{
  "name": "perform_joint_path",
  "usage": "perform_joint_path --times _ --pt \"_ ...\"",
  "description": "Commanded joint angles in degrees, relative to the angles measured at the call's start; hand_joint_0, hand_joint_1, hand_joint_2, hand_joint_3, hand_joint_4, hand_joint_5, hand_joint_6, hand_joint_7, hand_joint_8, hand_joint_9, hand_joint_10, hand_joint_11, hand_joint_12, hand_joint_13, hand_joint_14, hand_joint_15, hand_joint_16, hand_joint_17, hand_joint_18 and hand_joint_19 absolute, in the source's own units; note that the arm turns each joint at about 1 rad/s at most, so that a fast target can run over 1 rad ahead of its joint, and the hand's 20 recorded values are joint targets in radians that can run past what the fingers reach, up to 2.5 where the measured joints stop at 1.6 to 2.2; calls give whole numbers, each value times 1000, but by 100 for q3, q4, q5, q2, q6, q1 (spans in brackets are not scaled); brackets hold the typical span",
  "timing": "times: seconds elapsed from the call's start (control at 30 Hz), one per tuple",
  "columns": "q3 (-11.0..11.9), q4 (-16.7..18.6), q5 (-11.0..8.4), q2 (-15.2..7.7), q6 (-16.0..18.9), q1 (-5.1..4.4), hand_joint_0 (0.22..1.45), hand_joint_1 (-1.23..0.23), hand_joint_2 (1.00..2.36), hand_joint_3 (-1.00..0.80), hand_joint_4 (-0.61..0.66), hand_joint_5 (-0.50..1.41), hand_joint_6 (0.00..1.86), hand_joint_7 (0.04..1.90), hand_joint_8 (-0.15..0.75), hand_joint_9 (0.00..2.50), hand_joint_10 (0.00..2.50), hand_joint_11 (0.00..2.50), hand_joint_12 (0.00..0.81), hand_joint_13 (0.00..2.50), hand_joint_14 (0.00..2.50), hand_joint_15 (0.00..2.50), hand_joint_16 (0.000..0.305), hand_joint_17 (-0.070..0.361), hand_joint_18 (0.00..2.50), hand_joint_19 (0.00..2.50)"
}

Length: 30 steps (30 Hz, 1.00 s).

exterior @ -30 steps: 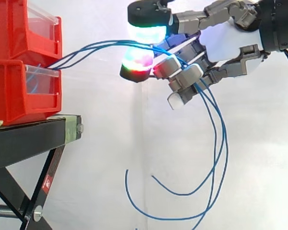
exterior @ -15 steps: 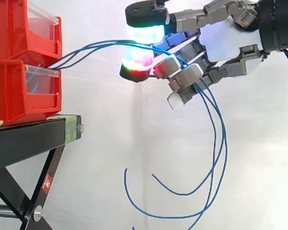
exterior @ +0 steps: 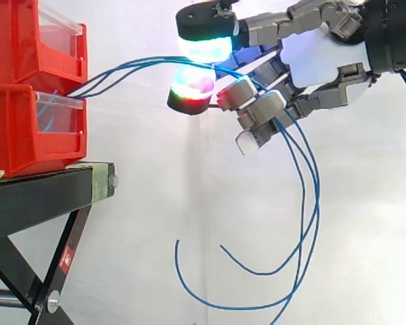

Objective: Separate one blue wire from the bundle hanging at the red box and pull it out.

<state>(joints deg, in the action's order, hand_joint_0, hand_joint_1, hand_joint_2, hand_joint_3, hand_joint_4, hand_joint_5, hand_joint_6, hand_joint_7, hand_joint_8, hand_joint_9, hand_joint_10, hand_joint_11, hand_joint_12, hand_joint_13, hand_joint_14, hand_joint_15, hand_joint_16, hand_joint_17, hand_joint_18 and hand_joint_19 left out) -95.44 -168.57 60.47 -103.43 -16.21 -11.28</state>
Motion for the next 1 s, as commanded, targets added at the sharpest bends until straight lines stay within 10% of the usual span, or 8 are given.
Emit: perform_joint_path --times 0.0,0.37,0.47,0.73,0.97 --pt "-1 0 0 -2 -5 3 654 -797 1020 -152 58 -214 951 879 302 1168 6 1561 397 1228 147 1675 48 108 861 668" --pt "8 0 0 7 -5 3 612 -654 1008 -67 41 -200 955 919 358 1244 3 1527 462 1202 444 1449 58 130 935 680" --pt "8 0 0 7 -5 3 573 -572 1294 -112 35 -195 959 868 386 1265 0 1489 492 1206 544 1356 63 141 975 662" --pt "8 0 0 -2 3 3 611 -740 1003 -83 114 -189 949 809 378 1262 0 1506 487 1203 515 1372 61 138 953 658" --pt "8 0 0 7 3 3 623 -661 1193 -55 -55 -197 957 901 354 1266 0 1522 462 1204 484 1401 59 132 943 660"
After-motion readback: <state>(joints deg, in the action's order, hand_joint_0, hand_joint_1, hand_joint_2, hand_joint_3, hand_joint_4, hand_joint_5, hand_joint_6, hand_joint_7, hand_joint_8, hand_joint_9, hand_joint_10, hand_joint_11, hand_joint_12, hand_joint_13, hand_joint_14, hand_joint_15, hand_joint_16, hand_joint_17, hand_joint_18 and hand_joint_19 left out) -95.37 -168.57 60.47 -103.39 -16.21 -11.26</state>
